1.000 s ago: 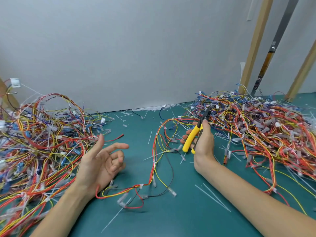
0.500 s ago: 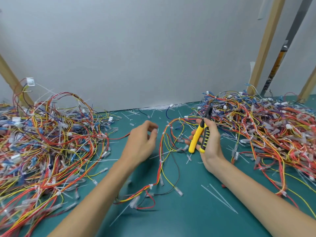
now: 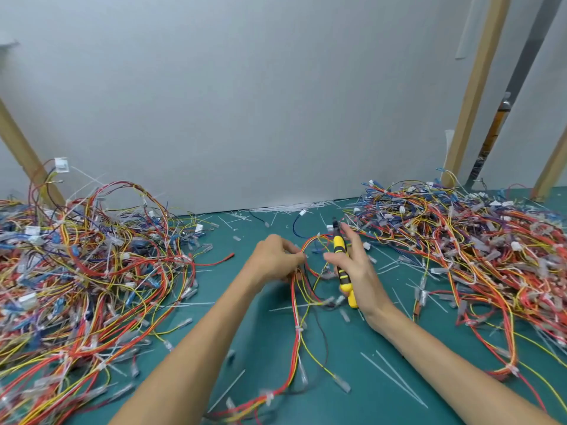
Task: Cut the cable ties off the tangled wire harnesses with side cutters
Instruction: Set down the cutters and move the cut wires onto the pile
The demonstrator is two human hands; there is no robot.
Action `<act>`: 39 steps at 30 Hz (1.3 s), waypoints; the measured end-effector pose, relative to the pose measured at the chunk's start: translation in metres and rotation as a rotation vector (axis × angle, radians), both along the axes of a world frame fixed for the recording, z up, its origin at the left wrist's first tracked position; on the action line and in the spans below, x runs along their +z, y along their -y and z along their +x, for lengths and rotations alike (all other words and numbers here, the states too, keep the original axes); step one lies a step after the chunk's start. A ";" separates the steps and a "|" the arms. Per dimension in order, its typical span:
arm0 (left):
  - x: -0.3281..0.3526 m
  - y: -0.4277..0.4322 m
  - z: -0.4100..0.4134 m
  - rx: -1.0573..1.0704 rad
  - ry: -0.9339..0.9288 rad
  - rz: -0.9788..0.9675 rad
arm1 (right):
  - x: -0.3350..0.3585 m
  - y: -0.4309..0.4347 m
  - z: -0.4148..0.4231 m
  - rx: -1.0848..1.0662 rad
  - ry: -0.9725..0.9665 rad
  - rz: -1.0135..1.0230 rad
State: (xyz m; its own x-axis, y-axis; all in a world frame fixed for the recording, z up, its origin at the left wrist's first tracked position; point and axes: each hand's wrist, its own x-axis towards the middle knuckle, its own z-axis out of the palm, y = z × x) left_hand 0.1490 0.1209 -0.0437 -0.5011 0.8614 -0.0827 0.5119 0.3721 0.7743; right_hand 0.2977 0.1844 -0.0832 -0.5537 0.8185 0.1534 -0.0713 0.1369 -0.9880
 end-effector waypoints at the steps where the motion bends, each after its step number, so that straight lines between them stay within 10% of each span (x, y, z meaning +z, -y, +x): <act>1: 0.006 0.004 -0.003 -0.033 0.094 -0.036 | 0.000 0.001 0.000 -0.020 -0.006 0.040; 19: 0.104 0.050 -0.044 -0.185 0.844 0.985 | -0.008 0.003 -0.003 -0.401 0.540 0.539; 31: -0.041 0.068 -0.025 -0.076 0.659 0.621 | -0.012 0.008 -0.006 -0.306 0.829 0.870; 39: -0.045 0.071 -0.033 -0.070 0.722 0.649 | 0.024 0.023 -0.013 -0.240 0.286 0.822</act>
